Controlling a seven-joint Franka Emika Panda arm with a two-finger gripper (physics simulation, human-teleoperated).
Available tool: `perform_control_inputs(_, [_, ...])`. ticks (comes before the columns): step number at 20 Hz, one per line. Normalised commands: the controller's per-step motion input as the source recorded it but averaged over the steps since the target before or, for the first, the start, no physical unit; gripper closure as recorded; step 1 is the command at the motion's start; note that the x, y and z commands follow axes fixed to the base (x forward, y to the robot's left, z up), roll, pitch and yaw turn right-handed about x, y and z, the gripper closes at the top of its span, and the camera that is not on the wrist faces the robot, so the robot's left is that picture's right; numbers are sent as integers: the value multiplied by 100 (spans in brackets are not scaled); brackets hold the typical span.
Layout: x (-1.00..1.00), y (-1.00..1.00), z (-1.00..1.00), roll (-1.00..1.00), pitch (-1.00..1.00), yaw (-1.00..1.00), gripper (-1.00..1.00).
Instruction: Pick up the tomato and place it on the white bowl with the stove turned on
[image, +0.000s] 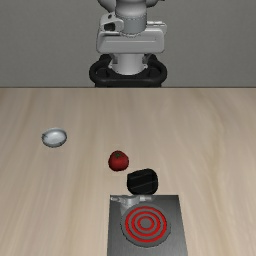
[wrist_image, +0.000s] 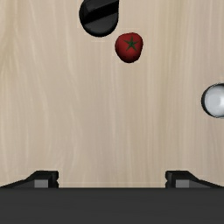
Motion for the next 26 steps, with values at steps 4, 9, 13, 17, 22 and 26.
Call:
perform_control_inputs(4, [100,0,0,0,0,0,-100])
perform_control_inputs(9, [100,0,0,0,0,0,-100])
perform_control_inputs(13, [100,0,0,0,0,0,-100])
perform_control_inputs(17, [25,-75,0,0,0,0,-100])
perform_control_inputs(22, [60,0,-40,0,0,0,-100])
perform_control_inputs(26, [0,0,-100,0,0,0,-100])
